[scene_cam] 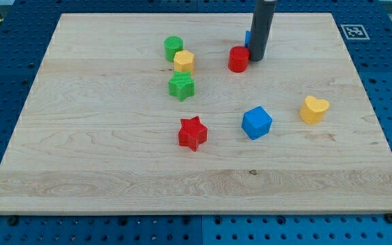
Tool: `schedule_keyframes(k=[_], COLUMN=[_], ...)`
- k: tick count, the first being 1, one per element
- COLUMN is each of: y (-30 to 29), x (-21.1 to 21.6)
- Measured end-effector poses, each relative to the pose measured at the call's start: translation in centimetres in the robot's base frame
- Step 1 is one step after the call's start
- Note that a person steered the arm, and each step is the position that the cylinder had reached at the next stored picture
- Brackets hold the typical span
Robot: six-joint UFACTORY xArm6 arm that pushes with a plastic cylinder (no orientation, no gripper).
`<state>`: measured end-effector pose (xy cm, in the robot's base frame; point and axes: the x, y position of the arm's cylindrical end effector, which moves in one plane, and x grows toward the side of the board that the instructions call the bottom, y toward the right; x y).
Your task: Move your hand to the left of the green star
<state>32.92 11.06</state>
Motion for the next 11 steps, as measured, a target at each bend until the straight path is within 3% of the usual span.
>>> schedule_keyframes(k=[2, 4, 7, 9, 11], y=[1.4, -2.0, -14.1, -22.6, -24.2], x=[5.8, 11.4, 12.4, 9.1, 7.7])
